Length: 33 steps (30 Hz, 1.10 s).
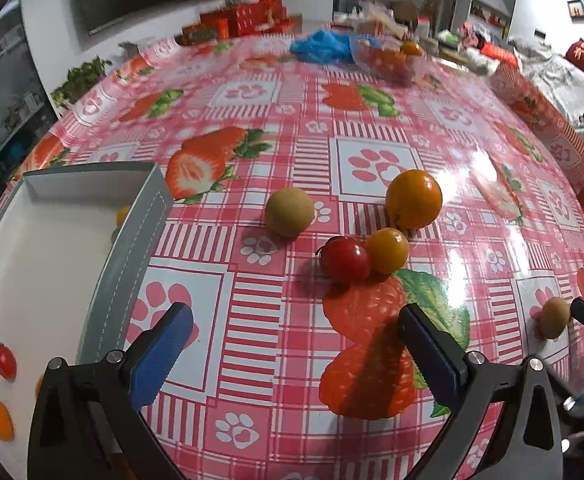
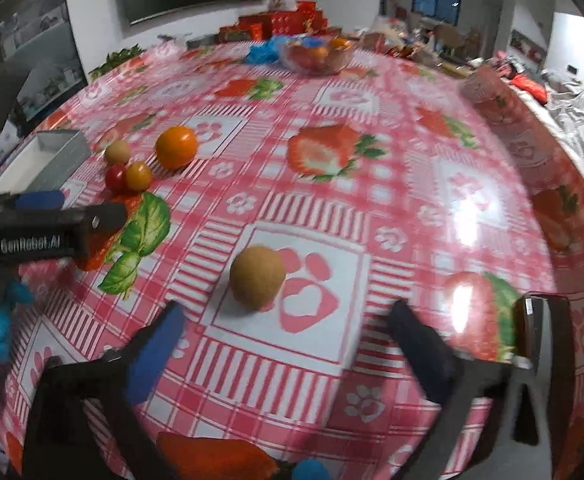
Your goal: Organize fruits
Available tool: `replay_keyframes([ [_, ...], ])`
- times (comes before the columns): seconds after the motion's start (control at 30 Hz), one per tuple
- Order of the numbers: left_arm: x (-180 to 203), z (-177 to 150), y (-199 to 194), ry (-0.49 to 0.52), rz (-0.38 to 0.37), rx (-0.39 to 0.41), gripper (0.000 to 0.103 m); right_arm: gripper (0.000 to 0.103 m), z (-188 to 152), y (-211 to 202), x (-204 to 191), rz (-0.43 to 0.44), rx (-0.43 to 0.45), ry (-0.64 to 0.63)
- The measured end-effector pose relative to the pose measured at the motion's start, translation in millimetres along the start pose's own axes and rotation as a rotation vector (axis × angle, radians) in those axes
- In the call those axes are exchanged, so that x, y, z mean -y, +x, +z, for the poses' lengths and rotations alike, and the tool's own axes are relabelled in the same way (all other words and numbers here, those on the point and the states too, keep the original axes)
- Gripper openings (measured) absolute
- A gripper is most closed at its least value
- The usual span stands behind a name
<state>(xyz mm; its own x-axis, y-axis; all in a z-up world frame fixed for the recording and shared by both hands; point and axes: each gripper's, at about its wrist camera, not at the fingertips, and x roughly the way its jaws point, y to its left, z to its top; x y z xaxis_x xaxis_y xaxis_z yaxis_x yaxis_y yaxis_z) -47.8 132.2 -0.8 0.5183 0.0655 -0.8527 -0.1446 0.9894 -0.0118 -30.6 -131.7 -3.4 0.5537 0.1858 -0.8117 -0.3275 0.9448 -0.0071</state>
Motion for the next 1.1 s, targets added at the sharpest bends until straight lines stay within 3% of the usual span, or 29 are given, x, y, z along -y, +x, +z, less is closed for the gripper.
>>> replay_keyframes([
  [0.2, 8, 12, 6, 0.032, 0.004, -0.005, 0.100, 0.103, -1, -3, 1, 0.004, 0.002, 0.004],
  [0.4, 19, 24, 7, 0.053, -0.032, 0.013, 0.071, 0.103, 0, -2, 0, 0.004, 0.002, 0.004],
  [0.57, 27, 25, 4, 0.085, -0.064, 0.034, 0.038, 0.103, 0, -2, 0, 0.003, 0.001, 0.004],
  [0.67, 28, 22, 0, 0.095, -0.076, 0.041, 0.024, 0.103, 0, -2, 0, 0.003, 0.001, 0.004],
  [1.1, 19, -21, -26, 0.126, -0.107, 0.057, 0.024, 0.103, 1, -2, -1, 0.000, 0.000, 0.003],
])
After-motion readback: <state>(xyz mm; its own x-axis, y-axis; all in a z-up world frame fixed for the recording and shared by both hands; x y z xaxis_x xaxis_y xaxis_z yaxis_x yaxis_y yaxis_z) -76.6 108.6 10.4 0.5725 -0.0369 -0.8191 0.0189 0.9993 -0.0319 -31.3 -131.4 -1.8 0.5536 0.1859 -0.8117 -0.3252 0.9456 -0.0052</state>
